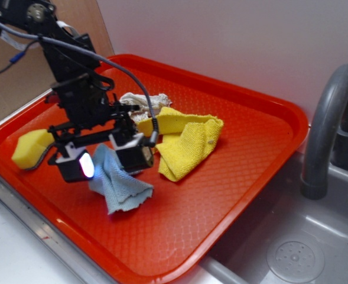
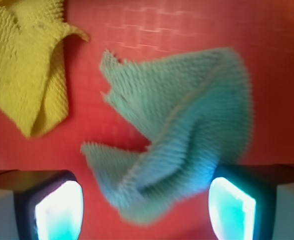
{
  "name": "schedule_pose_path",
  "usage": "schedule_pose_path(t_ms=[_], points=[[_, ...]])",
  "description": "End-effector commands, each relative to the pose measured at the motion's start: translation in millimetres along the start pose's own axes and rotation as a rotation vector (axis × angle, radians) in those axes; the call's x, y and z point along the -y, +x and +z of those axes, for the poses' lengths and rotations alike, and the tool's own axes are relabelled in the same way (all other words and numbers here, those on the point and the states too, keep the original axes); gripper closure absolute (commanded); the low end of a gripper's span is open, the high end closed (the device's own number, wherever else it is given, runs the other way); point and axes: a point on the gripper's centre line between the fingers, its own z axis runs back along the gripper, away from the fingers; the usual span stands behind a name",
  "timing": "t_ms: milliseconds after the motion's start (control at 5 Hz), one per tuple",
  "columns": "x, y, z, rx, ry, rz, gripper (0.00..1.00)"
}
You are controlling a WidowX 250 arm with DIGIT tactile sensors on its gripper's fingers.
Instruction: Grab the blue cloth.
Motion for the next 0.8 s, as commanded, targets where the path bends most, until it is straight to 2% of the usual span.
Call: schedule_pose_path(t_ms=[0, 200, 400, 600], points=[[14, 11, -13, 0.007, 0.075, -0.023, 0.95], [16, 10, -11, 0.04, 0.157, -0.082, 1.0], [18, 5, -4, 0.069, 0.224, -0.127, 1.0], [23, 2, 15, 0.153, 0.35, -0.223, 1.0]])
